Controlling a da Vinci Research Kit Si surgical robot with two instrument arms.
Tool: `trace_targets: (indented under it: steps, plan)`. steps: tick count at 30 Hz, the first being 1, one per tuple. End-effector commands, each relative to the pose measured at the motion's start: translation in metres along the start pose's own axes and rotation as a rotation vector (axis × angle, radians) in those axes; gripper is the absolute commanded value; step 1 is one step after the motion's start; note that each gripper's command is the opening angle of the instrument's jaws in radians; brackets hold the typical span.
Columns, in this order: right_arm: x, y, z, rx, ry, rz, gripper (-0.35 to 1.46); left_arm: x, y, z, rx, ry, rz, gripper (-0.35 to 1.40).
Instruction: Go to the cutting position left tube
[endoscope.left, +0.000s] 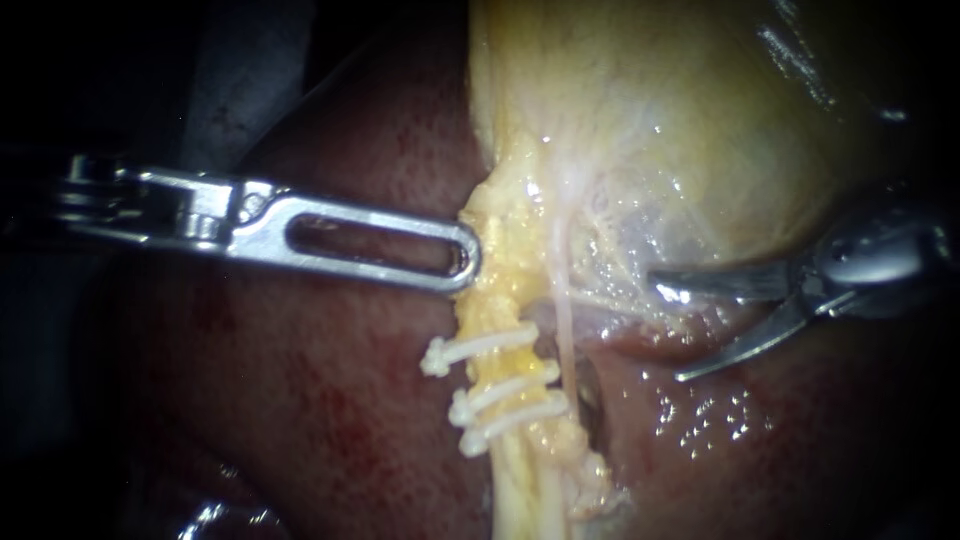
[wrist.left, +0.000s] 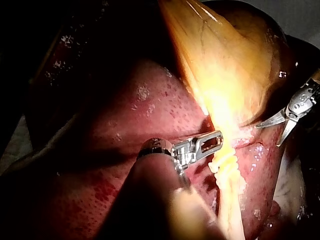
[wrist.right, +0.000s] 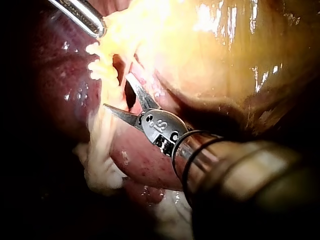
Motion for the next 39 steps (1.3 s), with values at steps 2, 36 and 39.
trace_targets:
  steps: [2,36,39]
  plan:
    - [-0.0001,0.0000,0.0006,0.013,-0.018,0.013,0.70,0.0000,0.0000,0.0000,-0.002,0.000,0.000,-0.35]
    - [-0.0012,0.0015,0.0073,0.101,-0.116,0.092,0.35,0.0005,-0.0009,0.0006,-0.006,-0.006,-0.002,-0.35]
    - [-0.0012,0.0016,0.0079,0.105,-0.118,0.091,0.33,0.0005,-0.0010,0.0008,-0.007,-0.006,-0.002,-0.35]
